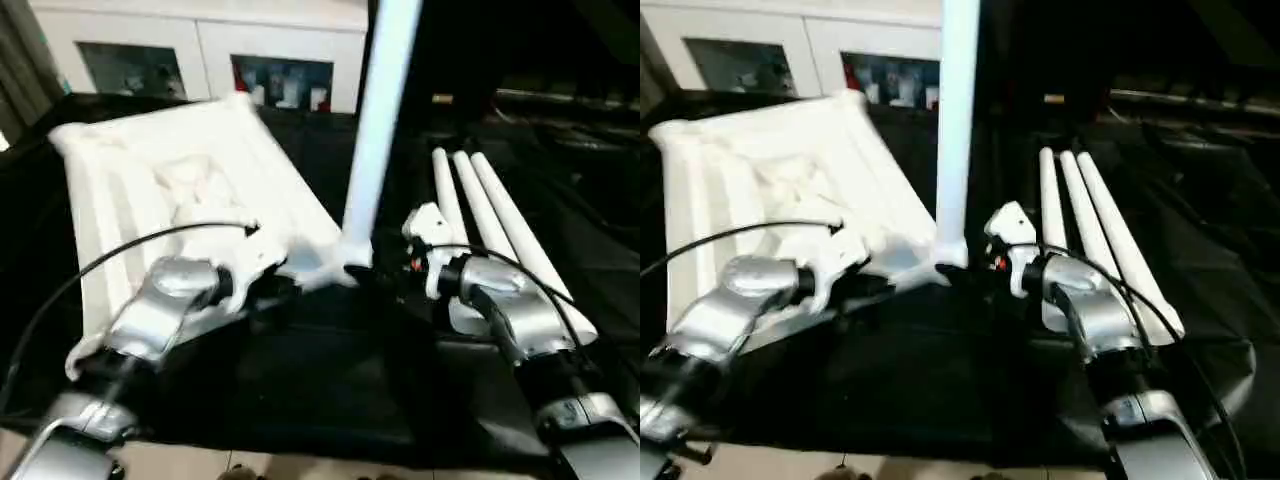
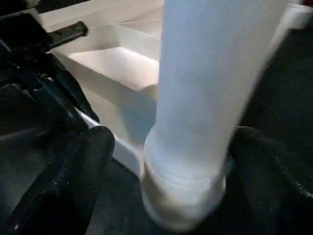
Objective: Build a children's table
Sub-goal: Rotate leg to tighten
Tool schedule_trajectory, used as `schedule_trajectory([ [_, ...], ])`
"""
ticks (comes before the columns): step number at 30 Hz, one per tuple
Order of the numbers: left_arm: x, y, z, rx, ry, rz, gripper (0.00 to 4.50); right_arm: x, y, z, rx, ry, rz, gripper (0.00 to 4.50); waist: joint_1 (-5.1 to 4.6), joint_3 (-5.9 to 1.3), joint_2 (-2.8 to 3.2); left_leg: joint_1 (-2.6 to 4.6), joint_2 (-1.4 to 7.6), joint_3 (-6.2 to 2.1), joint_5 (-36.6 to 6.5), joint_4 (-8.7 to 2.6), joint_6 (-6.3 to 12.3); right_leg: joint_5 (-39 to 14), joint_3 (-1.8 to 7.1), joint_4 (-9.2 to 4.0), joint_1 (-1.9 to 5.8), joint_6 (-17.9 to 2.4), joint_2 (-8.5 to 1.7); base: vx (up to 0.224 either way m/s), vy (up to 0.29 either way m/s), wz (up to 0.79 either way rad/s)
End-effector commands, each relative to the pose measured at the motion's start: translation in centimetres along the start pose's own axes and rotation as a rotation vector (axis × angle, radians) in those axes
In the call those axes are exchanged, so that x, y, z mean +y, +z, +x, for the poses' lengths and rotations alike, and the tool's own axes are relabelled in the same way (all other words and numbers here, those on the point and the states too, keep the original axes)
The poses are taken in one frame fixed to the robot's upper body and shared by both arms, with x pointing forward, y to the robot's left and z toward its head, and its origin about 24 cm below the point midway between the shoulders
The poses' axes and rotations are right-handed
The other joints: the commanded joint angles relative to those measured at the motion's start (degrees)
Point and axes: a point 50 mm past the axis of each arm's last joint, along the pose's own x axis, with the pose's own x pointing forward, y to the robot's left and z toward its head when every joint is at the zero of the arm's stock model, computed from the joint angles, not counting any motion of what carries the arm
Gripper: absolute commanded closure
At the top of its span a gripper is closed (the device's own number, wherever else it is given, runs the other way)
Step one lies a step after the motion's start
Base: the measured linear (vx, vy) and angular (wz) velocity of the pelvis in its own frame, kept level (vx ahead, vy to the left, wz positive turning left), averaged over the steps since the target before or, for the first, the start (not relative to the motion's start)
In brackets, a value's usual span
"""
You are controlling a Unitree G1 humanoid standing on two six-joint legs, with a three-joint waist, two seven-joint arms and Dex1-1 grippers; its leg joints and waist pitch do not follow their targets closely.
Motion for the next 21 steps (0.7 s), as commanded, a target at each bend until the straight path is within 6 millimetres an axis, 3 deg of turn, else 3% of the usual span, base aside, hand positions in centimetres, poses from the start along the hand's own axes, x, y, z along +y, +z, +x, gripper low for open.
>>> schedule_trajectory([
  [1,-0.8,2.1,0.2,-0.103,-0.086,0.081,4.5,0.6,0.0,0.1,0.016,0.057,-0.012,0.41,-0.02,-4.04,0.11,0.4,3.47,-0.76,-3.54,-3.25,4.86,0.1,3.4,-2.94,3.77,-15.0,-5.2,0.0,0.0,0.0],
  [7,-1.1,1.6,-0.6,-0.103,-0.117,0.069,4.5,1.1,-0.4,-0.2,0.045,0.089,-0.024,0.41,0.27,-4.01,0.12,0.24,3.43,-0.8,-3.74,-3.16,4.38,-0.36,3.38,-2.81,3.83,-14.72,-5.32,0.0,0.0,0.0],
  [8,-1.1,1.6,-0.7,-0.1,-0.116,0.068,4.5,1.2,-0.4,-0.2,0.048,0.099,-0.024,0.69,0.27,-3.99,0.04,0.27,3.38,-0.76,-4.25,-3.16,4.11,-1.45,3.4,-2.94,3.78,-14.44,-5.29,0.0,0.0,0.0],
  [11,-1.0,1.5,-1.0,-0.096,-0.119,0.068,4.5,1.3,-0.5,-0.1,0.055,0.105,-0.018,0.89,0.37,-3.98,-0.02,0.24,3.31,-0.78,-4.45,-3.15,3.64,-2.64,3.43,-2.98,3.79,-13.9,-5.29,0.0,0.0,0.0],
  [21,-0.9,1.4,-1.2,-0.093,-0.114,0.065,4.5,1.4,-1.1,0.0,0.089,0.106,-0.026,1.75,0.55,-4.2,-0.03,0.17,3.19,-0.79,-2.86,-2.88,4.05,-0.19,3.34,-2.55,3.86,-14.11,-5.17,0.0,0.0,0.0],
])
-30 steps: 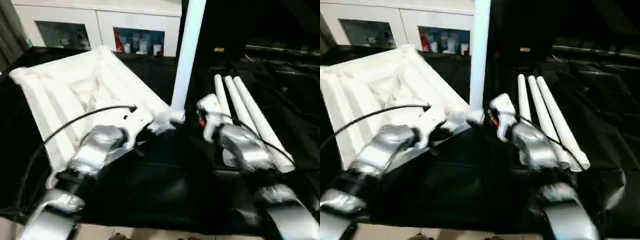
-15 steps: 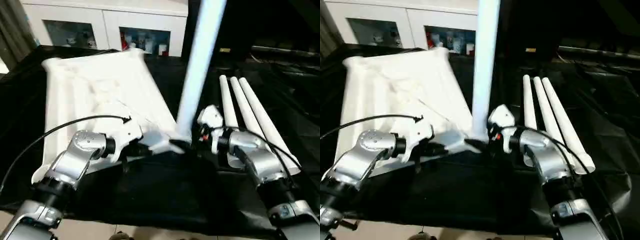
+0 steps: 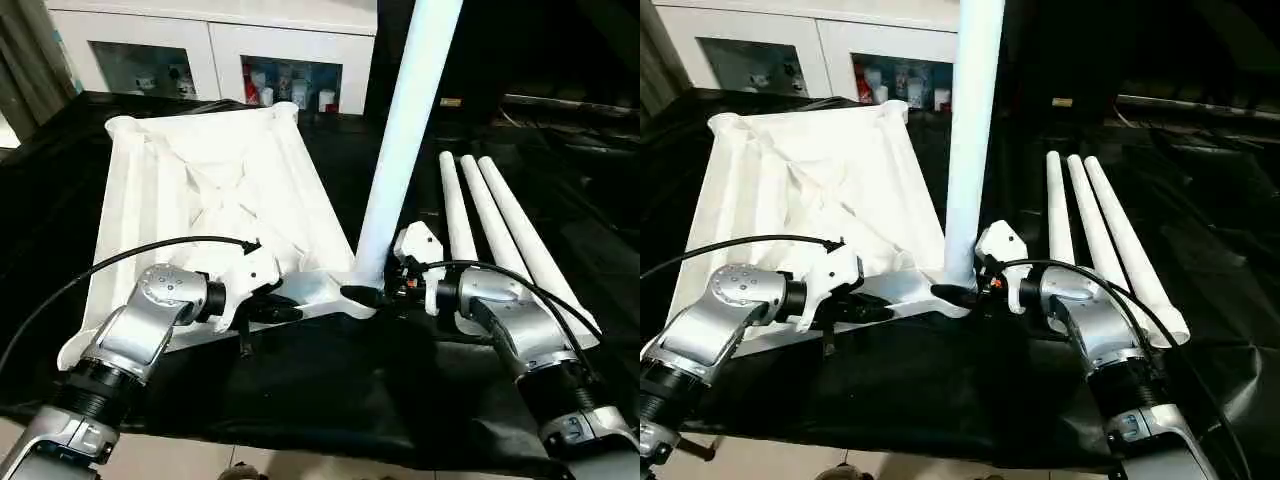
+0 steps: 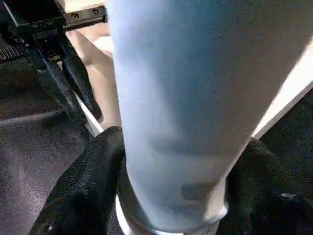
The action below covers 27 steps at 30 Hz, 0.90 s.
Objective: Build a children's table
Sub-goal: Rotate leg to tighten
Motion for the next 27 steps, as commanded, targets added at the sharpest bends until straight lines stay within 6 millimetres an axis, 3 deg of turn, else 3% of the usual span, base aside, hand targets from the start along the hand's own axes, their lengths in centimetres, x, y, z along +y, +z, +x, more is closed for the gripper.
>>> schedule_trajectory([
  [1,0.1,2.1,-0.3,-0.097,-0.004,0.06,4.5,0.3,-0.5,0.2,0.038,0.02,-0.008,1.75,-0.04,-4.19,0.01,0.18,3.15,-0.78,-2.97,-3.34,4.06,-0.34,3.34,-3.03,3.86,-14.11,-5.17,0.0,0.0,0.0],
  [8,0.1,1.9,-0.2,-0.094,0.0,0.05,4.5,0.6,-1.7,0.4,0.063,0.005,0.026,1.87,-0.01,-4.09,-0.16,0.15,3.12,-0.78,-4.28,-3.32,3.38,-3.59,3.4,-3.26,3.81,-13.31,-5.19,0.0,0.0,0.0],
  [12,0.4,1.6,0.1,-0.094,0.046,0.009,4.5,-0.3,-2.8,0.9,0.048,-0.161,0.142,1.87,-0.22,-3.98,-0.19,0.12,3.05,-0.84,-5.23,-3.44,2.57,-5.7,3.41,-3.49,3.79,-12.96,-5.27,0.0,0.0,0.0],
  [15,0.9,1.4,0.6,-0.067,0.109,-0.018,4.5,-0.8,-3.6,1.4,0.064,-0.273,0.217,1.88,-0.95,-3.52,-0.08,0.31,2.91,-0.85,-8.43,-3.78,1.12,-12.75,3.35,-4.38,3.47,-11.91,-5.21,0.0,0.0,0.0],
  [16,1.3,1.3,1.0,-0.063,0.156,-0.045,4.5,-1.1,-4.1,1.7,0.078,-0.341,0.249,1.88,-0.9,-3.44,0.13,0.59,2.88,-1.02,-10.2,-3.82,0.31,-17.02,3.35,-4.78,3.52,-10.63,-5.41,0.0,0.0,0.0],
  [17,1.9,1.7,2.2,-0.069,0.242,-0.113,4.5,-1.7,-4.9,2.5,0.125,-0.503,0.336,1.88,-1.39,-3.33,0.16,0.91,2.88,-1.04,-11.23,-4.0,-1.09,-20.09,3.44,-5.07,3.11,-10.14,-5.35,0.0,0.0,0.0],
  [18,1.9,1.7,2.2,-0.069,0.242,-0.113,4.5,-1.7,-4.9,2.5,0.125,-0.503,0.336,1.88,-1.38,-3.3,0.14,0.94,2.79,-1.18,-11.92,-4.05,-1.4,-21.44,3.29,-5.2,3.18,-9.79,-5.3,0.0,0.0,0.0],
  [19,2.0,1.8,2.6,-0.063,0.266,-0.124,4.5,-1.8,-5.1,2.7,0.148,-0.553,0.346,1.88,-1.31,-3.46,0.39,1.0,2.84,-1.19,-11.97,-3.99,-1.6,-21.67,3.33,-5.26,3.24,-9.58,-5.44,0.0,0.0,0.0],
  [21,2.5,2.3,3.8,-0.039,0.364,-0.179,4.5,-2.1,-5.3,3.6,0.201,-0.653,0.357,1.88,-1.38,-3.28,0.21,0.99,2.87,-1.12,-12.69,-4.06,-1.53,-21.52,3.44,-5.39,2.93,-9.05,-5.33,0.0,0.0,0.0],
  [22,2.6,2.5,4.3,-0.038,0.399,-0.202,4.5,-2.1,-5.3,3.9,0.215,-0.682,0.364,1.88,-1.38,-3.33,0.56,1.07,2.8,-1.19,-13.24,-4.01,-1.78,-22.0,3.35,-5.35,2.99,-9.11,-5.36,0.0,0.0,0.0],
  [23,2.7,2.7,4.8,-0.038,0.433,-0.231,4.5,-2.1,-5.1,4.2,0.223,-0.716,0.373,1.88,-1.45,-3.42,0.29,1.2,2.72,-1.11,-13.54,-3.92,-1.9,-22.13,3.39,-5.52,3.07,-8.92,-5.36,0.0,0.0,0.0],
  [26,2.6,3.3,5.7,-0.045,0.455,-0.246,4.5,-2.1,-4.7,5.0,0.223,-0.74,0.389,1.88,-1.08,-3.63,0.24,1.09,2.7,-1.06,-12.91,-3.91,-1.06,-18.53,3.43,-5.22,3.11,-8.89,-5.19,0.0,0.0,0.0],
  [27,2.4,3.8,6.4,-0.045,0.461,-0.248,4.5,-2.2,-4.3,5.6,0.224,-0.762,0.393,1.88,-1.18,-3.77,-0.31,0.8,2.68,-1.05,-11.85,-3.88,-0.61,-17.08,3.43,-4.89,3.27,-9.23,-5.25,0.0,0.0,0.0],
])
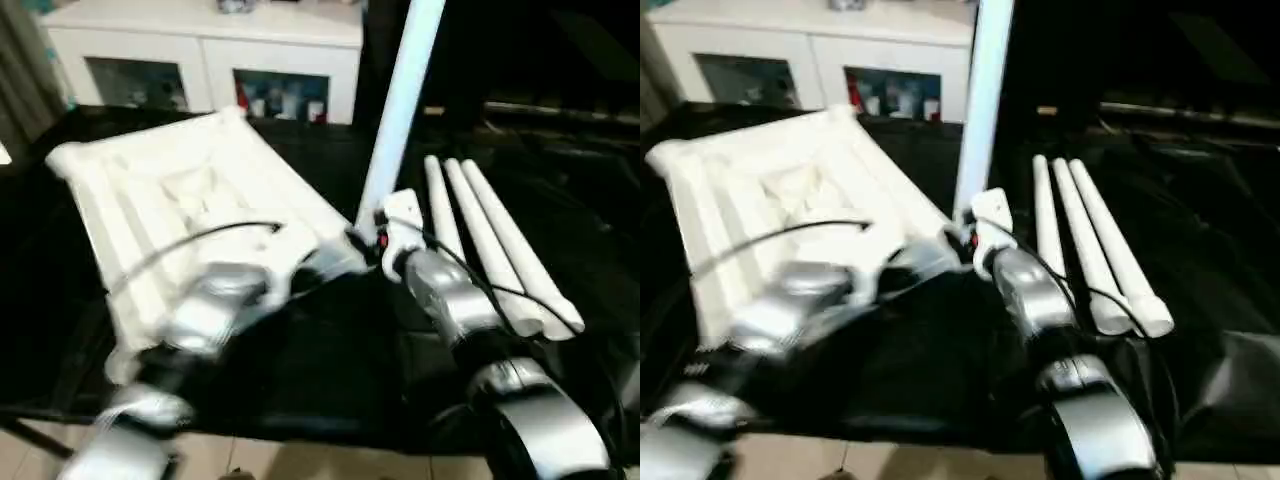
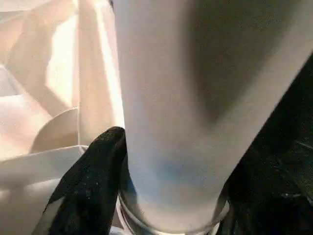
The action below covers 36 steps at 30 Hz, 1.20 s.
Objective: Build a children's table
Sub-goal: Rotate leg to tighten
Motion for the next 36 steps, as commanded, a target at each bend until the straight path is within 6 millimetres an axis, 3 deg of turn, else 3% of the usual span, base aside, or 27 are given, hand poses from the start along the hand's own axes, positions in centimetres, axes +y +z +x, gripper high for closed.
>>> schedule_trajectory([
  [1,0.5,1.1,0.1,-0.044,0.076,-0.008,4.5,0.3,-4.3,-0.4,0.198,-0.042,0.046,1.88,0.07,-3.57,-0.12,-0.38,2.67,-1.08,-11.45,-4.14,0.28,-16.74,3.24,-5.31,2.5,-9.13,-5.21,0.0,0.0,0.0],
  [4,0.3,1.3,0.3,-0.043,0.076,0.004,4.5,0.9,-4.0,-0.1,0.184,-0.018,0.07,1.88,0.08,-3.63,-0.15,-0.5,2.76,-1.06,-10.88,-4.08,0.74,-15.72,3.27,-5.2,2.49,-9.16,-5.3,0.0,0.0,0.0],
  [5,0.3,1.3,0.2,-0.042,0.073,0.014,4.5,1.2,-3.7,0.1,0.162,0.011,0.103,1.32,0.1,-3.65,-0.07,-0.6,2.78,-1.03,-10.39,-4.1,1.04,-14.34,3.26,-5.1,2.54,-9.28,-5.3,0.0,0.0,0.0],
  [10,0.5,1.1,-0.1,-0.034,0.077,0.034,4.5,1.4,-2.9,0.3,0.114,0.03,0.127,0.91,0.23,-3.81,-0.07,-0.79,2.83,-1.01,-10.36,-4.02,1.14,-14.69,3.24,-5.2,2.61,-9.6,-5.61,0.0,0.0,0.0],
  [14,0.8,0.7,-0.8,-0.04,0.038,0.08,4.5,0.7,-0.1,0.5,-0.013,0.085,0.101,0.74,0.04,-3.66,-0.01,-0.83,2.85,-1.07,-10.59,-4.12,1.3,-15.35,3.18,-5.18,2.48,-9.53,-5.41,0.0,0.0,0.0],
  [15,0.9,0.6,-1.0,-0.039,0.032,0.088,4.5,0.6,0.3,0.4,-0.031,0.118,0.105,0.74,0.01,-3.83,-0.09,-1.09,2.87,-1.1,-9.8,-4.02,1.68,-13.91,3.23,-4.93,2.8,-9.61,-5.44,0.0,0.0,0.0],
  [17,1.0,0.4,-1.3,-0.041,0.014,0.102,4.5,0.4,0.7,0.1,-0.056,0.174,0.095,0.74,0.06,-3.89,0.05,-1.06,2.97,-1.05,-8.73,-3.96,2.22,-11.72,3.23,-4.72,2.7,-10.09,-5.34,0.0,0.0,0.0],
  [18,1.1,0.2,-1.5,-0.042,-0.001,0.108,4.5,0.1,1.0,-0.2,-0.072,0.219,0.065,0.74,0.23,-4.05,0.09,-0.99,3.03,-0.92,-6.31,-3.71,3.22,-6.65,3.23,-4.23,2.75,-11.29,-5.17,0.0,0.0,0.0],
  [21,1.2,0.0,-2.1,-0.059,-0.046,0.148,4.5,-0.6,1.2,-1.3,-0.096,0.325,-0.015,0.74,0.24,-4.37,0.15,-1.11,2.97,-0.83,-2.3,-3.31,5.51,1.82,3.12,-3.22,2.94,-13.76,-5.03,0.0,0.0,0.0],
  [23,1.4,-0.3,-2.7,-0.063,-0.093,0.17,4.5,-1.3,1.1,-2.5,-0.097,0.418,-0.088,0.74,0.54,-4.3,0.17,-1.08,2.94,-0.84,-2.63,-3.2,6.23,2.17,3.07,-3.37,3.08,-13.56,-5.06,0.0,0.0,0.0],
  [24,1.4,-0.3,-2.9,-0.074,-0.117,0.187,4.5,-1.6,1.0,-2.9,-0.094,0.448,-0.115,0.74,0.57,-4.1,0.02,-1.14,2.89,-0.81,-3.88,-3.37,6.25,-0.23,3.06,-3.76,3.06,-13.53,-5.14,0.0,0.0,0.0],
  [25,1.5,-0.4,-3.2,-0.075,-0.14,0.198,4.5,-1.8,0.9,-3.4,-0.084,0.486,-0.143,0.74,0.57,-4.12,0.47,-0.99,3.0,-0.8,-4.68,-3.38,5.86,-1.43,3.09,-3.82,2.94,-13.64,-5.2,0.0,0.0,0.0],
  [26,1.4,-0.4,-3.6,-0.08,-0.175,0.213,4.5,-2.1,0.7,-3.9,-0.073,0.527,-0.179,0.74,0.53,-3.94,0.18,-1.0,2.97,-0.76,-6.39,-3.49,5.28,-4.12,3.1,-4.21,3.0,-13.11,-5.12,0.0,0.0,0.0],
  [29,1.1,-0.6,-4.3,-0.075,-0.26,0.239,4.5,-2.4,0.5,-4.7,-0.043,0.602,-0.234,0.74,0.6,-3.77,0.4,-0.84,3.2,-0.88,-8.0,-3.7,4.02,-7.84,3.17,-4.5,2.82,-12.69,-5.23,0.0,0.0,0.0],
  [33,0.3,-0.7,-5.1,-0.084,-0.363,0.249,4.5,-2.2,0.4,-5.1,-0.033,0.65,-0.295,0.74,0.57,-3.81,0.65,-0.85,3.25,-0.88,-7.37,-3.69,3.36,-6.73,3.21,-4.27,2.75,-13.62,-5.17,0.0,0.0,0.0],
  [36,0.2,-0.7,-5.2,-0.085,-0.378,0.252,4.5,-2.0,0.2,-5.1,-0.025,0.668,-0.308,0.74,0.69,-3.92,0.48,-0.88,3.24,-0.83,-6.37,-3.63,3.63,-4.44,3.2,-3.96,2.84,-14.0,-5.08,0.0,0.0,0.0],
])
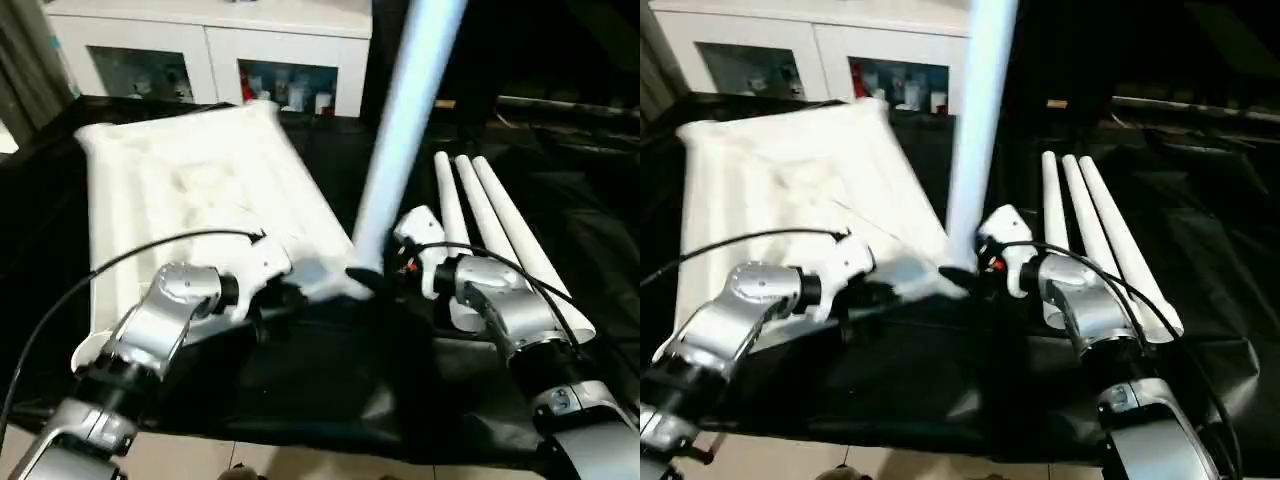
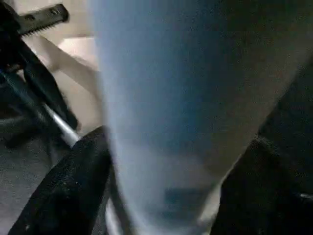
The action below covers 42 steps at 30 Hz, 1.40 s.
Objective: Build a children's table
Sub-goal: Rotate leg to tighten
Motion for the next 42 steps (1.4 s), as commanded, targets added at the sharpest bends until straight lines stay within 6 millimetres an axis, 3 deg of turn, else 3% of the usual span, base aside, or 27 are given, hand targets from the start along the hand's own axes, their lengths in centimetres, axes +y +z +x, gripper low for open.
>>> schedule_trajectory([
  [1,-0.5,1.6,0.2,-0.077,-0.052,0.045,4.5,0.3,-0.1,-0.1,0.023,0.021,-0.033,0.74,-0.02,-4.04,0.4,0.14,3.09,-0.8,-6.24,-3.62,3.48,-4.45,3.33,-3.82,3.63,-13.85,-5.09,0.0,0.0,0.0],
  [4,-0.3,1.5,0.0,-0.077,-0.052,0.051,4.5,0.7,-0.5,-0.3,0.052,0.056,-0.033,0.74,0.02,-4.04,0.33,0.17,3.01,-0.78,-6.31,-3.58,3.41,-5.05,3.32,-3.94,3.71,-13.51,-5.09,0.0,0.0,0.0],
  [5,-0.3,1.5,0.0,-0.077,-0.05,0.052,4.5,0.7,-0.6,-0.4,0.055,0.06,-0.033,1.02,0.12,-4.08,0.15,0.12,2.99,-0.79,-5.96,-3.57,3.56,-4.83,3.33,-3.91,3.82,-13.28,-5.07,0.0,0.0,0.0],
  [15,-0.2,1.3,-0.3,-0.072,-0.044,0.049,4.5,1.1,-0.9,-0.5,0.052,0.081,-0.017,1.7,0.37,-4.1,0.11,0.14,3.02,-0.79,-5.45,-3.52,3.58,-4.89,3.31,-3.79,3.72,-13.23,-5.08,0.0,0.0,0.0],
  [24,-0.2,1.2,-0.3,-0.07,-0.046,0.046,4.5,1.5,-1.1,-0.4,0.04,0.087,0.008,1.76,0.53,-4.15,0.1,0.17,3.01,-0.78,-5.09,-3.46,3.78,-4.55,3.29,-3.73,3.71,-13.14,-5.08,0.0,0.0,0.0],
  [29,0.1,0.9,0.0,-0.058,0.004,0.013,4.5,0.3,-2.6,0.3,0.024,-0.134,0.158,1.76,-0.07,-3.92,0.19,0.1,2.93,-0.9,-7.32,-3.76,2.0,-9.04,3.26,-4.18,3.62,-12.52,-5.16,0.0,0.0,0.0],
  [31,0.7,1.1,0.9,-0.075,0.098,-0.045,4.5,-0.4,-4.1,0.9,0.041,-0.348,0.308,1.76,-0.51,-3.78,0.43,0.38,2.86,-0.79,-8.29,-3.8,1.19,-10.93,3.38,-4.44,3.27,-12.38,-5.17,0.0,0.0,0.0],
  [33,1.1,1.4,2.0,-0.078,0.179,-0.09,4.5,-0.8,-5.1,1.4,0.067,-0.531,0.419,1.77,-0.85,-3.6,0.33,0.67,2.73,-1.0,-10.81,-3.98,-0.57,-17.1,3.32,-5.1,3.34,-10.98,-5.37,0.0,0.0,0.0],
  [36,1.3,1.7,3.3,-0.054,0.247,-0.129,4.5,-0.8,-5.5,2.2,0.099,-0.64,0.458,1.77,-0.77,-3.58,0.41,0.82,2.64,-1.04,-11.81,-4.02,-0.84,-19.14,3.33,-5.42,3.19,-9.56,-5.29,0.0,0.0,0.0],
  [38,1.3,2.1,4.4,-0.042,0.303,-0.159,4.5,-0.6,-5.6,2.9,0.123,-0.709,0.491,1.77,-0.63,-3.77,0.4,0.66,2.79,-1.01,-10.87,-3.98,-0.5,-17.03,3.43,-5.22,3.24,-9.47,-5.36,0.0,0.0,0.0],
  [39,0.9,3.0,6.0,-0.047,0.34,-0.184,4.5,-0.3,-5.4,3.9,0.146,-0.77,0.509,1.77,-0.76,-3.75,0.41,0.62,2.75,-0.97,-10.6,-4.0,-0.51,-15.88,3.38,-5.03,3.12,-9.77,-5.19,0.0,0.0,0.0],
  [40,0.9,3.0,6.0,-0.047,0.34,-0.184,4.5,-0.3,-5.4,3.9,0.146,-0.77,0.509,1.77,-0.76,-3.75,0.41,0.62,2.75,-0.97,-10.6,-4.0,-0.51,-15.88,3.38,-5.03,3.12,-9.77,-5.19,0.0,0.0,0.0],
  [41,0.5,3.6,6.9,-0.049,0.351,-0.187,4.5,-0.1,-5.1,4.6,0.152,-0.788,0.504,1.77,-0.59,-3.96,0.07,1.14,2.71,-0.74,-11.03,-3.81,-0.54,-15.02,3.44,-5.13,2.86,-9.74,-5.13,0.0,0.0,0.0],
  [42,0.3,3.8,7.2,-0.049,0.351,-0.179,4.5,0.1,-4.9,4.9,0.147,-0.778,0.507,1.77,-0.5,-4.02,0.19,0.8,2.63,-0.76,-10.56,-3.8,-0.09,-13.22,3.43,-4.87,3.1,-10.01,-5.13,0.0,0.0,0.0],
])
